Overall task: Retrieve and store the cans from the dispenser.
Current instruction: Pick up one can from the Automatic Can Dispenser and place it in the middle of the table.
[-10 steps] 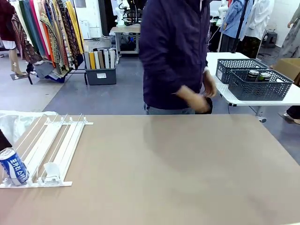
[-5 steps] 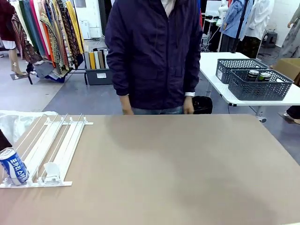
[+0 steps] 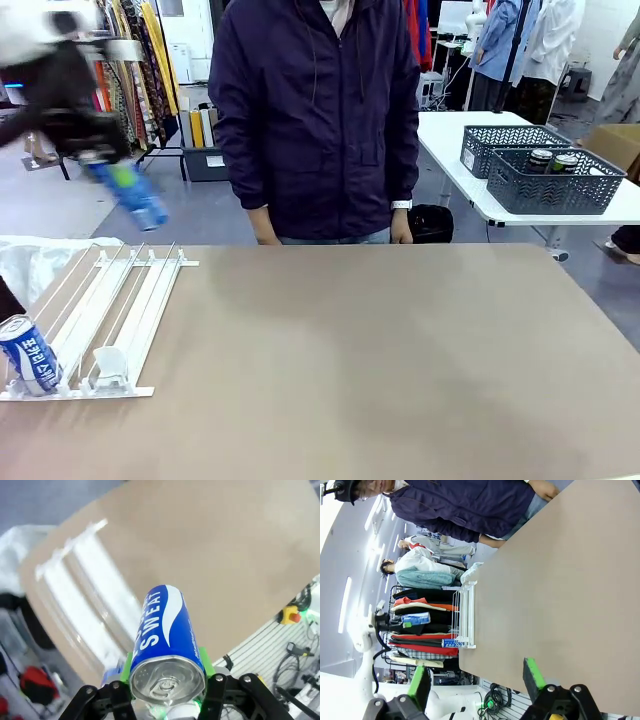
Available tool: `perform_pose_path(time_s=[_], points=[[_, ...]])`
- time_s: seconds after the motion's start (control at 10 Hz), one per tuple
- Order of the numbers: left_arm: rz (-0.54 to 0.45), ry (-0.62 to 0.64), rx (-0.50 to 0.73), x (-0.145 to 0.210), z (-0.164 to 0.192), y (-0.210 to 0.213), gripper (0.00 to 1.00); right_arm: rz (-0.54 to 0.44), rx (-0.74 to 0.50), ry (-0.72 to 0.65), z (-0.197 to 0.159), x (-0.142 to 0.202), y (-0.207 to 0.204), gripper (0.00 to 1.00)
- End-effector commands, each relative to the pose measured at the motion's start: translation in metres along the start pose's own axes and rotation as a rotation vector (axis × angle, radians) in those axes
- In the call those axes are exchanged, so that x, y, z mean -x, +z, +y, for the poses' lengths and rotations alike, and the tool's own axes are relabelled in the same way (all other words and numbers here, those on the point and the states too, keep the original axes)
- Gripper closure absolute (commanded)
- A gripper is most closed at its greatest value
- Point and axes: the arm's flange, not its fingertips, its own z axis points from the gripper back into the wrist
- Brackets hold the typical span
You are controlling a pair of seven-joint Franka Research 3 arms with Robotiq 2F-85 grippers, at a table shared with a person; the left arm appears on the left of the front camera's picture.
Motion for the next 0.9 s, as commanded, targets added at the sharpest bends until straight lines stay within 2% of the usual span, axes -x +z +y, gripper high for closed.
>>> perform_pose_path(time_s=[0.0, 0.1, 0.2, 0.3, 0.4, 0.5, 0.6, 0.8], points=[[0.074, -0.194, -0.045, -0.083, -0.034, -0.039, 1.00, -0.003, -0.014, 0.015, 0.000, -0.001, 0.001, 0.00], [0.055, -0.264, -0.038, -0.112, -0.072, -0.072, 1.00, -0.003, -0.014, 0.015, 0.000, -0.001, 0.001, 0.00], [0.047, -0.337, -0.078, -0.128, -0.113, -0.109, 1.00, -0.003, -0.014, 0.015, 0.000, -0.001, 0.001, 0.00], [0.083, -0.430, -0.060, -0.134, -0.139, -0.149, 1.00, -0.003, -0.014, 0.015, 0.000, -0.001, 0.001, 0.00], [0.144, -0.439, -0.115, -0.133, -0.153, -0.190, 1.00, -0.003, -0.014, 0.015, 0.000, -0.001, 0.001, 0.00], [0.206, -0.453, -0.100, -0.131, -0.153, -0.206, 1.00, -0.003, -0.014, 0.015, 0.000, -0.001, 0.001, 0.00], [0.204, -0.481, -0.123, -0.123, -0.159, -0.226, 1.00, -0.003, -0.014, 0.015, 0.000, -0.001, 0.001, 0.00], [0.202, -0.583, -0.076, -0.123, -0.165, -0.259, 1.00, -0.003, -0.014, 0.015, 0.000, -0.001, 0.001, 0.00]])
